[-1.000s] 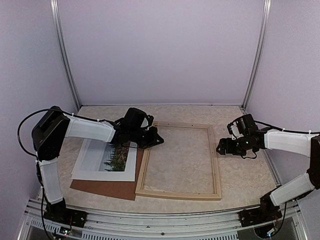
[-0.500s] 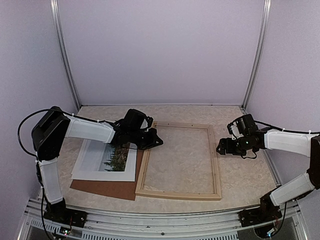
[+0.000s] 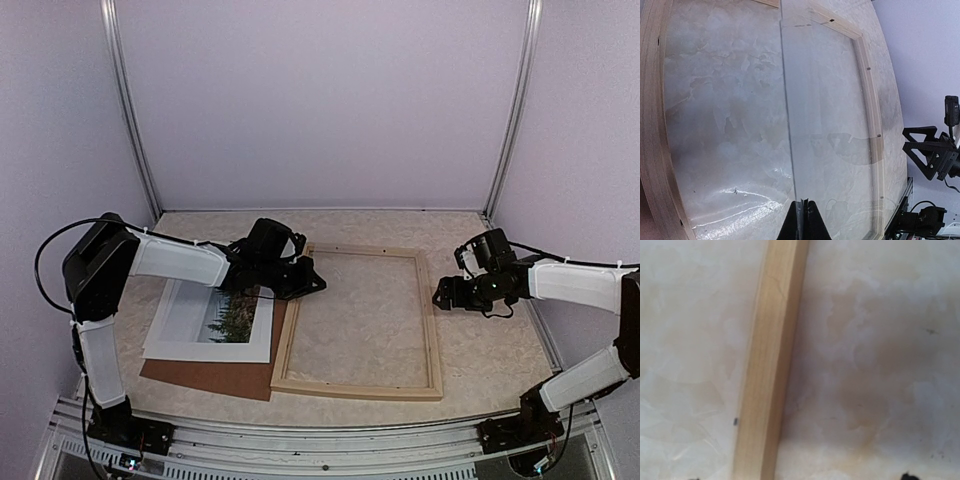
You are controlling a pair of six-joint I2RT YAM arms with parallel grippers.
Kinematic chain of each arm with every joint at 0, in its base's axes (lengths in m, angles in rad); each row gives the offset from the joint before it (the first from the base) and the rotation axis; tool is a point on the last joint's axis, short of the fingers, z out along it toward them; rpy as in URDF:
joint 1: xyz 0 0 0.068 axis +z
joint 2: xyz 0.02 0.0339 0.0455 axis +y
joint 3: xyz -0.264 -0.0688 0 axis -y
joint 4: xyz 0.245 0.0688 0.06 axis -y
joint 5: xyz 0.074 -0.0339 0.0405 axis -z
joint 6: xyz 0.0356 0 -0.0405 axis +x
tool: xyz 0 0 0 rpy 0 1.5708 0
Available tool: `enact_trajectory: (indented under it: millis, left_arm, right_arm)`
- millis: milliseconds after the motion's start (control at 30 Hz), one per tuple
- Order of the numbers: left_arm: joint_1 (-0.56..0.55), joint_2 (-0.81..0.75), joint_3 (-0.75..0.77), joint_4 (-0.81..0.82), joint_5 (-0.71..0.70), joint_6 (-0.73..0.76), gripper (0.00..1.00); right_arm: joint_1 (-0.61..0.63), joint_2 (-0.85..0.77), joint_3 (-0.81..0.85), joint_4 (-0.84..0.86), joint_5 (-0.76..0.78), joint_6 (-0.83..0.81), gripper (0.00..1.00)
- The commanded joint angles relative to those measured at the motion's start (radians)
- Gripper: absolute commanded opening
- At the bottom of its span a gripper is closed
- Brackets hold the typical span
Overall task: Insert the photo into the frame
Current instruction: Place the glass panel in the frame body.
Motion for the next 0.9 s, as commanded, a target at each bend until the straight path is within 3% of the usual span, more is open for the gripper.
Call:
enact_trajectory:
  millis: [0,867]
  left_arm:
    - [-0.008,-0.034,-0.007,0.021,-0.012,-0.002,0.00]
    - [-0.005,-0.045,-0.007,0.005,-0.024,0.016,0.00]
  right_arm:
    - [0.011,-0.007,-0.009,0.005,0.010,0.004,0.86]
    - [0.015,0.008,0.001,0.009,0.006,0.006,0.86]
